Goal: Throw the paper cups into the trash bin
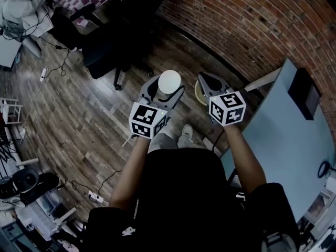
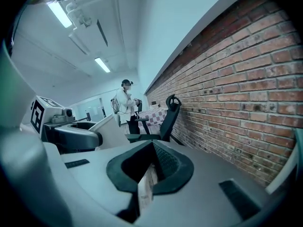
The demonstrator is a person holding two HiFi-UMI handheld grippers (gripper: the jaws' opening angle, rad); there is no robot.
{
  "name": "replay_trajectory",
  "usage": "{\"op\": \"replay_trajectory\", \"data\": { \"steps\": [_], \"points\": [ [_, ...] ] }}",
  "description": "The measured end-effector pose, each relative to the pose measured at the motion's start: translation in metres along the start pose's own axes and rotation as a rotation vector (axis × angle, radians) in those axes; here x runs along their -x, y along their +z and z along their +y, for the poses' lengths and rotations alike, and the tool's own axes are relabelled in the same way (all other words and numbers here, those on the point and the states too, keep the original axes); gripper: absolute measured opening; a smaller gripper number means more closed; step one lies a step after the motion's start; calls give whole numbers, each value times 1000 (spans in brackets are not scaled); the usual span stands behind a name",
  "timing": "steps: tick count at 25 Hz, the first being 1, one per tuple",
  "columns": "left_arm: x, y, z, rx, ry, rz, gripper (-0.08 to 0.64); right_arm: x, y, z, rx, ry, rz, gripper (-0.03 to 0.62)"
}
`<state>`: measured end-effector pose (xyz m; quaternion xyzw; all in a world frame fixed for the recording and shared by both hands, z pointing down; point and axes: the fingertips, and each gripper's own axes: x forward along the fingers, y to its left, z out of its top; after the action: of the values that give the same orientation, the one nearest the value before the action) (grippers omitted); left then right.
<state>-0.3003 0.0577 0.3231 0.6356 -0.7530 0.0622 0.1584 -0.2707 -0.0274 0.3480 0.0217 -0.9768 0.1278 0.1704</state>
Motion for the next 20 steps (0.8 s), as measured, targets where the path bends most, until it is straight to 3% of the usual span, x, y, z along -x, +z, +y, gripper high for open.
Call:
{"op": "replay_trajectory", "data": {
  "steps": [9,20],
  "points": [
    [-42,-6,-11,-10,-129,33,328,16,-11,-39,-61,-130,-1,-3],
    [-107,-18,-19,-47,-377,131,328,31,-18,-94,-184,-375,-30,-4]
  ]
}}
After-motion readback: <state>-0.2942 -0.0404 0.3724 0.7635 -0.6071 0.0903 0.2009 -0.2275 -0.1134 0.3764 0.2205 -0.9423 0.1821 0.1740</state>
